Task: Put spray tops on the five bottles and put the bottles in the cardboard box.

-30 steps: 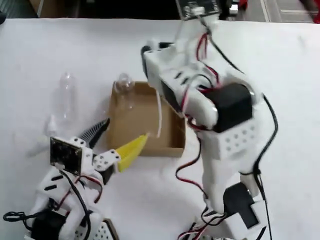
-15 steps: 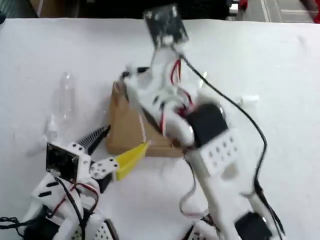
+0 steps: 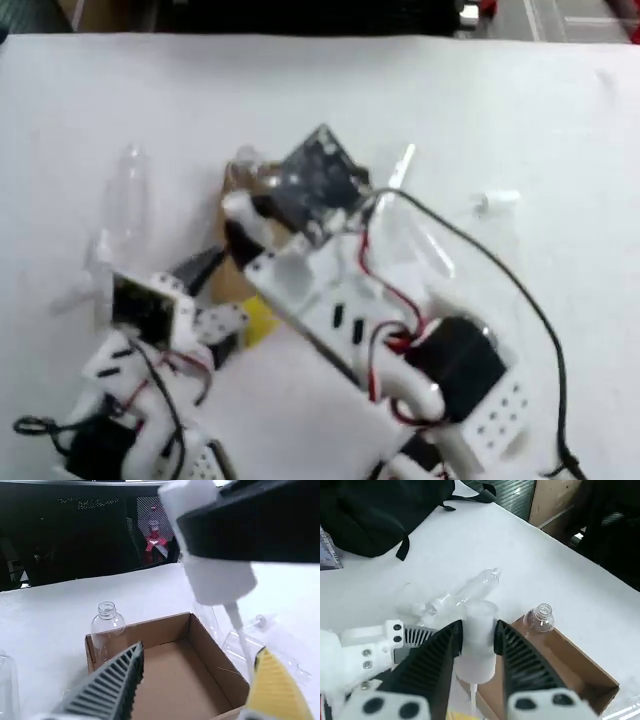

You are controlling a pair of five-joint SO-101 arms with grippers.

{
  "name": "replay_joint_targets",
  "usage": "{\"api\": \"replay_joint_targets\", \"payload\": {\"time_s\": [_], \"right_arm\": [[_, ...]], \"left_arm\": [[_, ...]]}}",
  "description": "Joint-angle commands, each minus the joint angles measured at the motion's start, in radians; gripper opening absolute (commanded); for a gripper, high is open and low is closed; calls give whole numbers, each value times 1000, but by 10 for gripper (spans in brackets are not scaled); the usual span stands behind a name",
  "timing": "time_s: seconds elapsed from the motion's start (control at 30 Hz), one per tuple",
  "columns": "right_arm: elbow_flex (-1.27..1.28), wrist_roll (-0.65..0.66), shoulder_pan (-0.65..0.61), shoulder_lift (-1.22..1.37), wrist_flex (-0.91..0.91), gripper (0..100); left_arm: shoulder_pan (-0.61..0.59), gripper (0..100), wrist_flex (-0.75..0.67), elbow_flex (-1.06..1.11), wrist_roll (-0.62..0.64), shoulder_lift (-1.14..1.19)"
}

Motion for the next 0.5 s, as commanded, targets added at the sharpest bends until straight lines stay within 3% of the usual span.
{"api": "replay_joint_targets", "payload": {"time_s": [0.0, 0.47], "right_arm": [[2, 14, -7, -33, -12, 15], [-2, 14, 73, -47, 33, 15]], "left_arm": [[-76, 325, -58, -5, -8, 1], [-116, 325, -58, -6, -8, 1]]}}
